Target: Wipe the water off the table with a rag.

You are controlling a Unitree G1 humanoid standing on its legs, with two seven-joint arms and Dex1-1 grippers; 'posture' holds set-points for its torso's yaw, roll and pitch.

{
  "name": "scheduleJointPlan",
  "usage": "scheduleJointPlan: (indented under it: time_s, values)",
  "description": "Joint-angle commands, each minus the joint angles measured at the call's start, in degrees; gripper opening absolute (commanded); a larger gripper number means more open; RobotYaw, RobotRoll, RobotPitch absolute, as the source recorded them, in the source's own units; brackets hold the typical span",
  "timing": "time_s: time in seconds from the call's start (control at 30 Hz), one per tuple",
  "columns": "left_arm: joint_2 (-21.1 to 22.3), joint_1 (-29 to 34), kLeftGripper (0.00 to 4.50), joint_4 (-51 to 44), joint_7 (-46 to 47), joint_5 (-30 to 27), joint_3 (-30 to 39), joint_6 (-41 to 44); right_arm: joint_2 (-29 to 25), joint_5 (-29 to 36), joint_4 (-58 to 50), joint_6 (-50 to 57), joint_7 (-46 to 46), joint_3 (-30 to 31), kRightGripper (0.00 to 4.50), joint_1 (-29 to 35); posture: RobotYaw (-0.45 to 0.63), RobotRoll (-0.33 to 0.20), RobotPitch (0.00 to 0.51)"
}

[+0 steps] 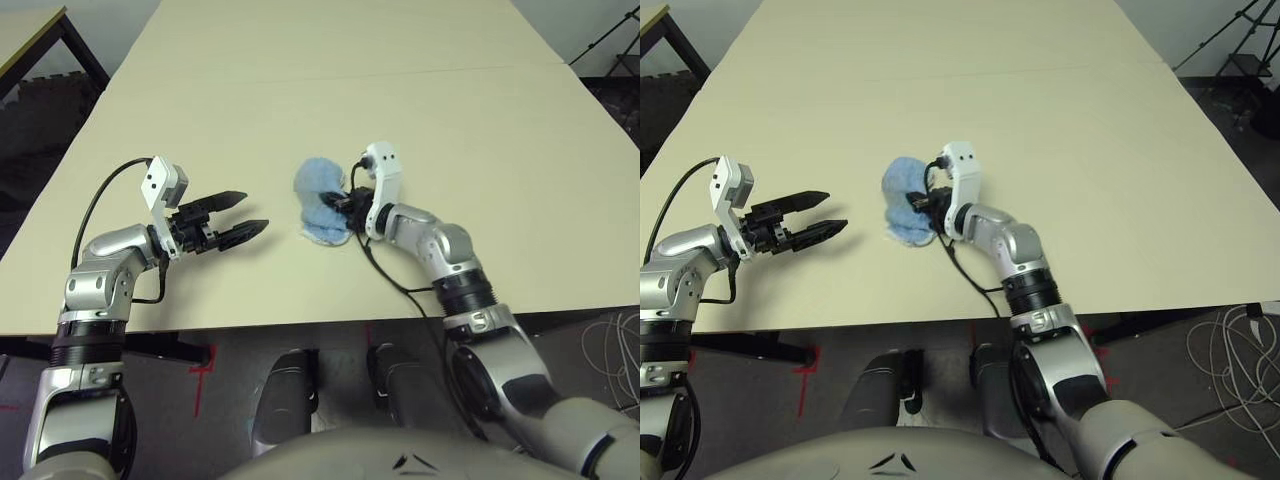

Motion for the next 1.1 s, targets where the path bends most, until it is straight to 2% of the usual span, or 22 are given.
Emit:
scheduleJointPlan:
  time_s: [0.03, 0.13, 0.33, 0.6, 0.73, 0.9, 1.0, 1.1]
  values:
    - [-0.2, -0.5, 4.5, 0.0, 0.0, -0.1, -0.1, -0.1, -2.8, 0.1, 1.2, -1.1, 0.6, -2.8, 0.19, -2.3, -0.05, 0.0, 0.145]
    - [-0.3, -0.6, 4.5, 0.3, 0.0, 0.1, -0.2, -0.3, -5.5, 0.1, 1.1, -0.7, 1.6, -3.3, 0.19, -2.7, -0.05, 0.0, 0.143]
    - [-0.3, -1.3, 4.5, 1.2, -0.2, 0.4, -0.2, -0.8, -15.1, -0.9, -0.5, 0.5, 5.2, -4.2, 0.19, -0.7, -0.06, 0.0, 0.143]
    - [-0.3, -1.5, 4.5, 1.7, -0.2, 0.5, -0.3, -1.1, -20.0, 1.0, -3.9, 3.1, 6.3, -7.3, 0.19, 1.6, -0.07, 0.0, 0.143]
    - [-0.3, -1.5, 4.5, 1.6, -0.3, 0.4, -0.3, -0.9, -23.8, 4.5, -5.7, 7.3, 8.2, -10.8, 0.19, -0.1, -0.08, 0.0, 0.148]
    - [-0.4, -1.8, 4.5, 2.2, -0.5, 0.3, -0.2, -1.0, -32.3, 8.2, -5.4, 13.0, 13.3, -13.7, 0.19, -4.0, -0.08, 0.0, 0.151]
    - [-0.7, -2.0, 4.5, 2.6, -0.4, 0.4, -0.4, -1.2, -38.7, 7.2, -1.7, 12.6, 17.1, -13.5, 0.19, -5.8, -0.09, 0.0, 0.151]
    - [-0.9, -2.3, 4.5, 3.1, -0.3, 0.5, -0.5, -1.5, -41.9, 5.4, 2.8, 10.3, 19.6, -12.1, 0.19, -6.4, -0.09, 0.0, 0.151]
